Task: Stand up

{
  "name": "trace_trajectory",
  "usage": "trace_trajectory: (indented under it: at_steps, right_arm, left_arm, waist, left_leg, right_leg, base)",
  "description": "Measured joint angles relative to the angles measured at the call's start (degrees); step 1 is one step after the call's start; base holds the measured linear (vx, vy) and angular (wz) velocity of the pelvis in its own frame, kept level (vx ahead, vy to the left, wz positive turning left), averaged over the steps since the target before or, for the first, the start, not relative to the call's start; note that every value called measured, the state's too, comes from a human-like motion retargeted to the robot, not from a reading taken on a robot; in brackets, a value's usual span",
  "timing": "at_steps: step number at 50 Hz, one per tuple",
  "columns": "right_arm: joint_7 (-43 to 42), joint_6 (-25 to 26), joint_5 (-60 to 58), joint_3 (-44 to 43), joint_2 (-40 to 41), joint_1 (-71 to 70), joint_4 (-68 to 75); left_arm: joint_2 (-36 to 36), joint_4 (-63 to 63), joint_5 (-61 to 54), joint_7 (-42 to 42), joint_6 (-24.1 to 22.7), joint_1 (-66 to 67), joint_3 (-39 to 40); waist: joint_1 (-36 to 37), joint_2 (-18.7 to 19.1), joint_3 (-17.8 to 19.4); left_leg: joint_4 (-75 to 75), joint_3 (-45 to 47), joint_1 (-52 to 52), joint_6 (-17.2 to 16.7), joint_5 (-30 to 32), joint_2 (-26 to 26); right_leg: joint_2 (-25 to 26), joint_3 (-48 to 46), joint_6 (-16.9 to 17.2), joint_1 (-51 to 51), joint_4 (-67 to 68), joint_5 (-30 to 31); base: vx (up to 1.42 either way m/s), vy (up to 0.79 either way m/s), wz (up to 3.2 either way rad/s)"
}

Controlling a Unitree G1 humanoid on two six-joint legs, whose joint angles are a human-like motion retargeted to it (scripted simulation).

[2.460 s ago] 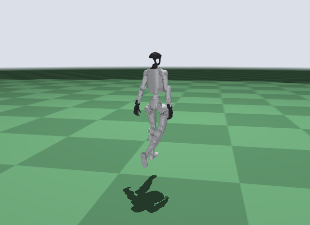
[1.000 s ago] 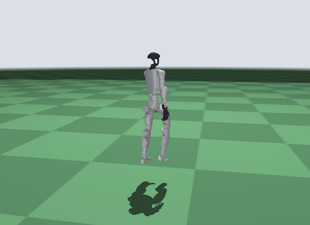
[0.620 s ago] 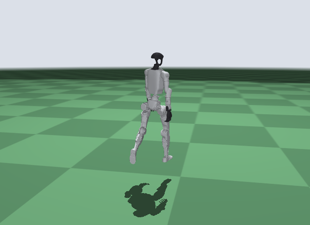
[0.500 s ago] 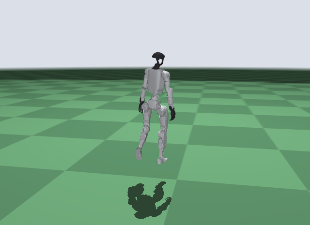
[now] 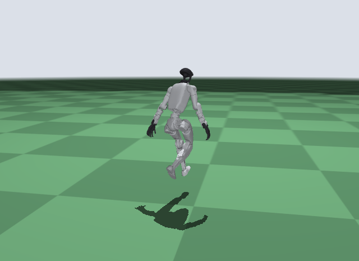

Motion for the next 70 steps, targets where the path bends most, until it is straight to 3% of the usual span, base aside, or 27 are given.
trace_trajectory:
  at_steps: [3, 5, 7, 8, 10, 13, 18, 20, 22, 23, 25, 27, 28, 30, 31, 33, 35, 37, 39, 42, 46, 50, 52, 57, 61, 66, 70]
  right_arm:
    - [-2.3, -1.7, 2.3, 2.0, -0.1, -0.5, -1.1]
    - [-3.5, -2.4, 3.2, 3.0, -0.5, -0.1, -1.1]
    - [-4.9, -2.9, 3.2, 4.1, -1.2, 1.3, -0.5]
    - [-5.6, -3.2, 2.9, 4.7, -1.7, 2.2, -0.3]
    - [-7.6, -4.4, 1.4, 6.6, -2.1, 4.4, 0.0]
    - [-13.9, -5.3, -2.3, 10.2, -2.5, 8.2, 1.7]
    - [-20.4, -4.9, -5.5, 18.4, -0.3, 22.2, 8.5]
    - [-23.2, -5.4, -6.4, 20.7, 1.0, 28.1, 10.9]
    - [-30.0, -6.5, -5.6, 21.4, 2.9, 33.5, 14.2]
    - [-38.5, -7.3, -5.6, 18.7, 4.2, 36.3, 15.5]
    - [-65.5, -12.7, -10.9, 4.2, 2.9, 42.0, 13.9]
    - [-78.7, -10.0, -16.9, 2.4, 1.4, 37.8, 5.9]
    - [-74.6, -11.5, -19.3, 2.3, 0.8, 34.2, 7.6]
    - [-63.3, -12.0, -27.0, -2.4, -1.1, 27.8, 10.3]
    - [-58.0, -11.0, -25.6, -4.6, -1.1, 26.7, 9.1]
    - [-50.8, -8.9, -13.9, -3.2, -0.5, 21.7, 10.4]
    - [-50.2, -8.0, -11.5, -1.2, -0.4, 19.3, 9.4]
    - [-60.7, -0.8, -17.3, 1.2, 0.8, 15.7, 6.8]
    - [-63.2, 4.6, -26.6, -6.4, 2.2, 14.0, 7.6]
    - [-58.1, 2.3, -26.1, -8.3, 3.4, 12.6, 11.4]
    - [-48.0, -2.5, -22.6, -7.2, 1.1, 12.0, 17.3]
    - [-35.6, 1.1, -18.5, -8.0, 0.7, 11.9, 19.1]
    - [-28.3, 1.4, -17.5, -8.0, 0.1, 11.9, 17.9]
    - [-21.3, 3.5, -18.1, -8.3, 0.5, 10.5, 16.2]
    - [-19.3, 4.4, -19.5, -7.7, 0.8, 12.5, 16.2]
    - [-23.4, -1.0, -13.5, -7.4, 4.1, 18.6, 10.6]
    - [-24.1, -8.1, 0.0, -10.6, 9.0, 22.9, 3.4]
  left_arm:
    - [1.7, -1.6, 1.9, 2.9, 1.3, -3.4, -1.3]
    - [2.8, -2.1, 3.7, 5.3, 1.5, -5.2, -3.1]
    - [3.2, -3.1, 5.5, 7.3, 3.0, -4.8, -5.4]
    - [3.1, -3.0, 6.7, 9.2, 3.6, -4.7, -6.2]
    - [3.0, -2.7, 8.1, 13.4, 5.9, -3.8, -7.6]
    - [1.4, -0.6, 8.9, 17.2, 9.5, -0.9, -7.8]
    - [-1.6, 3.9, 6.4, 25.2, 9.6, 12.0, -10.5]
    - [-1.1, 5.7, 6.5, 31.0, 6.4, 16.6, -13.3]
    - [-1.4, 8.8, 1.8, 48.9, 1.2, 21.4, -16.2]
    - [-3.8, 7.8, 3.6, 70.5, -10.4, 23.3, -12.9]
    - [-7.9, 1.3, 14.5, 88.0, -18.3, 24.2, -14.9]
    - [-7.0, -1.6, 0.3, 83.3, -18.1, 26.5, -26.5]
    - [-7.0, 0.0, -1.0, 83.8, -14.8, 23.0, -27.1]
    - [-11.0, -1.6, 6.1, 80.9, -11.6, 22.5, -16.6]
    - [-11.3, -0.9, 3.2, 78.6, -8.8, 19.6, -18.0]
    - [-9.9, -4.1, -0.6, 73.2, -3.1, 15.9, -22.6]
    - [-9.4, -9.0, 0.5, 70.2, -2.0, 14.0, -22.5]
    - [-9.1, -18.7, 2.5, 61.7, -2.5, 13.6, -19.9]
    - [-8.6, -27.9, 3.4, 54.3, -4.0, 12.2, -20.8]
    - [-8.2, -39.1, 1.5, 47.8, -9.9, 9.9, -20.8]
    - [-4.6, -53.9, -8.3, 43.1, -20.8, 12.8, -25.4]
    - [-3.4, -55.1, -6.1, 44.3, -17.8, 15.0, -27.5]
    - [-3.7, -54.0, -4.7, 37.3, -15.3, 15.9, -26.8]
    - [-6.3, -51.1, -0.4, 21.9, -12.1, 15.0, -24.1]
    - [-8.5, -50.3, -1.9, 21.0, -10.5, 13.3, -22.7]
    - [-10.0, -49.4, -9.1, 16.8, -10.5, 9.6, -19.4]
    - [-9.1, -50.2, -8.4, 13.3, -9.2, 7.6, -16.5]
  waist:
    - [-1.7, -3.4, 2.5]
    - [-3.1, -5.5, 3.6]
    - [-5.2, -7.7, 6.7]
    - [-5.7, -9.9, 8.4]
    - [-7.0, -13.1, 13.3]
    - [-8.3, -14.1, 21.0]
    - [-10.2, -13.2, 21.8]
    - [-11.0, -11.1, 21.8]
    - [-11.8, -9.7, 21.8]
    - [-11.5, -8.0, 21.8]
    - [-8.6, 2.8, 21.8]
    - [-10.2, 5.5, 21.8]
    - [-13.5, 5.1, 21.8]
    - [-17.7, 4.6, 21.8]
    - [-17.8, 3.0, 21.8]
    - [-14.6, 2.0, 21.8]
    - [-11.5, 1.6, 21.8]
    - [-9.2, -0.8, 21.8]
    - [-6.8, 0.7, 21.8]
    - [-5.8, 0.9, 21.8]
    - [-2.2, -1.6, 20.6]
    - [-0.5, -4.6, 18.0]
    - [-1.1, -3.9, 17.9]
    - [-4.5, -1.0, 20.7]
    - [-4.1, -4.6, 21.2]
    - [-2.8, -10.5, 21.3]
    - [0.0, -15.6, 19.7]
  left_leg:
    - [9.8, -1.2, -9.7, -2.2, -3.8, 0.5]
    - [17.3, 1.0, -15.5, -1.7, -7.5, 1.5]
    - [23.2, 1.6, -17.3, -1.8, -10.5, -2.4]
    - [27.3, 3.8, -17.9, -1.4, -12.3, -2.7]
    - [34.8, 5.8, -18.1, -1.0, -15.1, -5.1]
    - [45.0, 7.8, -18.1, 0.0, -18.6, -6.4]
    - [55.3, 8.6, -18.1, -4.1, -20.0, -5.6]
    - [57.2, 9.0, -18.1, -4.1, -18.1, -3.6]
    - [57.3, 10.1, -18.1, -5.4, -13.6, -6.4]
    - [56.5, 10.9, -18.1, -5.4, -7.3, -7.6]
    - [54.0, 14.6, -18.1, -5.4, 5.8, -3.9]
    - [52.0, 24.5, -18.1, -5.4, 10.7, 5.9]
    - [50.8, 25.9, -18.1, -5.4, 14.9, 9.3]
    - [46.0, 21.3, -18.1, -5.4, 22.1, 10.9]
    - [43.3, 18.0, -18.1, -5.4, 23.3, 11.2]
    - [36.9, 14.2, -18.1, -5.4, 25.8, 10.9]
    - [30.8, 13.1, -18.1, -5.4, 27.8, 11.3]
    - [26.7, 9.8, -18.1, -5.4, 28.9, 5.5]
    - [20.8, 4.5, -18.1, -5.4, 32.7, -1.5]
    - [10.9, 0.9, -16.1, -5.4, 36.0, -2.7]
    - [-1.7, -6.4, -8.1, -5.4, 34.6, -5.5]
    - [-9.2, -9.3, -4.5, -5.4, 34.3, -9.0]
    - [-11.2, -7.9, -2.9, -5.3, 32.1, -9.3]
    - [-8.5, -1.3, -2.4, -5.4, 27.9, -6.4]
    - [-1.3, -8.5, -3.0, -5.4, 27.5, -8.9]
    - [12.3, -26.1, -1.3, -5.1, 20.7, -14.0]
    - [25.1, -29.7, 0.8, -1.3, 25.5, -16.3]
  right_leg:
    - [-1.4, 0.5, 8.6, -14.0, -6.2, -3.0]
    - [-8.1, 0.7, 10.5, -21.5, -15.6, -4.3]
    - [-12.1, 2.5, 4.3, -26.1, -23.2, -3.8]
    - [-11.6, 1.3, -1.7, -30.4, -17.3, -11.3]
    - [-21.2, 0.8, -0.5, -31.0, -11.4, -6.7]
    - [-14.9, 4.1, 0.4, -33.5, -2.9, -9.4]
    - [-21.3, 1.1, 0.9, -34.1, 10.3, -14.1]
    - [-24.0, -1.6, 2.1, -34.1, 12.2, -15.0]
    - [-27.0, -0.2, 6.3, -34.1, 14.3, -15.0]
    - [-28.6, 0.5, 8.8, -34.1, 14.8, -14.2]
    - [-31.2, -1.5, 12.9, -34.1, 12.3, -4.1]
    - [-39.4, -6.6, 11.6, -34.1, 8.3, 10.1]
    - [-38.0, -8.2, 12.8, -34.1, 9.1, 10.4]
    - [-30.9, -6.2, 13.2, -34.1, 5.3, 13.4]
    - [-30.6, -5.5, 13.2, -34.1, -1.4, 20.6]
    - [-34.3, -7.0, 13.2, -34.1, -15.8, 34.5]
    - [-41.2, -11.9, 13.2, -34.1, -27.7, 37.9]
    - [-46.7, -15.5, 13.2, -34.1, -33.4, 33.5]
    - [-44.8, -15.2, 13.2, -34.1, -38.3, 37.1]
    - [-40.9, -15.3, 13.2, -33.5, -46.8, 41.1]
    - [-37.3, -12.2, 13.2, -26.7, -60.2, 33.1]
    - [-37.8, -11.9, 13.2, -22.0, -67.3, 28.1]
    - [-36.6, -11.2, 13.2, -19.7, -68.7, 26.8]
    - [-31.7, -8.9, 13.2, -17.1, -70.7, 25.9]
    - [-30.2, -15.5, 13.2, -15.0, -70.3, 26.2]
    - [-29.8, -20.4, 13.2, -11.5, -59.7, 23.2]
    - [-33.1, -25.9, 13.2, -6.9, -48.5, 25.3]
  base:
    - [-0.24, -0.05, 0.19]
    - [-0.26, -0.04, 0.69]
    - [-0.18, -0.08, 1.36]
    - [-0.18, -0.09, 1.38]
    - [-0.15, -0.07, 1.41]
    - [-0.21, -0.04, 1.14]
    - [-0.45, 0.02, 0.65]
    - [-0.70, 0.14, 0.65]
    - [-1.13, 0.43, 0.99]
    - [-0.58, 0.53, 1.31]
    - [0.11, 0.61, 1.22]
    - [-0.09, 0.29, 0.10]
    - [-0.23, -0.63, 1.08]
    - [-0.41, -0.68, 0.73]
    - [-0.46, -0.21, -1.11]
    - [-0.45, -0.20, -1.72]
    - [-0.17, -0.34, -0.96]
    - [-0.22, -0.16, -0.36]
    - [-0.42, -0.52, 1.23]
    - [0.22, -1.01, 1.55]
    - [0.41, -0.57, 0.82]
    - [0.28, -0.11, 0.74]
    - [-0.02, 0.01, 1.05]
    - [-0.10, 0.01, 1.05]
    - [-0.10, -0.38, 0.28]
    - [-0.10, 0.01, -2.00]
    - [-0.24, 0.23, -3.51]
